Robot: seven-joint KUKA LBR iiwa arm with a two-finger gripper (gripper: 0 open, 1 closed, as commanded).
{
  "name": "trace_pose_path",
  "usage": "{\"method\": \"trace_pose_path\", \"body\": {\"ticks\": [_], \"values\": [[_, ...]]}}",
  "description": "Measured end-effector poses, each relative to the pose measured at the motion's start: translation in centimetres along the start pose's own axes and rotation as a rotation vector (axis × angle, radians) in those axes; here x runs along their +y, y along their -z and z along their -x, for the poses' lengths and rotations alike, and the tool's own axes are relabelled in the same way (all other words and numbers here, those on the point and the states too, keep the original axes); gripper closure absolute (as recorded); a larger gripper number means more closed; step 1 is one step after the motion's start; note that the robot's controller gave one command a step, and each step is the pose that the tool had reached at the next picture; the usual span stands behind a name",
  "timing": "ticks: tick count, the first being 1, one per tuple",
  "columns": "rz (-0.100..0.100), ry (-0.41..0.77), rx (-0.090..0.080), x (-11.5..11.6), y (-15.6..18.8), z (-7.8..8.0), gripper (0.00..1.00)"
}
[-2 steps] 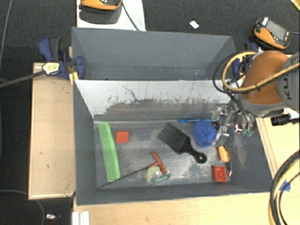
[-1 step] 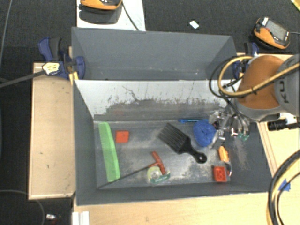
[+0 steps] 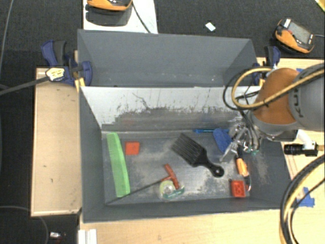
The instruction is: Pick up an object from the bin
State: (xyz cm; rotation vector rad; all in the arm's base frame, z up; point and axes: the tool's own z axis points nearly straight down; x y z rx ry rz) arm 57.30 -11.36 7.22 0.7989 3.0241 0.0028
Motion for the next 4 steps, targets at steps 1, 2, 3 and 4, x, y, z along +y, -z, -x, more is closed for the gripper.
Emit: {"method": "trace_pose_path", "body": {"ticks": [1, 2, 3, 4], "values": [[0.000, -0.014, 0.004, 1.2, -0.1, -2.7, 1.00], [0.000, -0.013, 0.004, 1.2, -0.1, -2.7, 1.00], [0.000, -0.010, 0.000, 1.1, 0.3, -2.7, 1.00], [0.000, -0.006, 0.000, 1.2, 1.3, -2.7, 1.00]]}}
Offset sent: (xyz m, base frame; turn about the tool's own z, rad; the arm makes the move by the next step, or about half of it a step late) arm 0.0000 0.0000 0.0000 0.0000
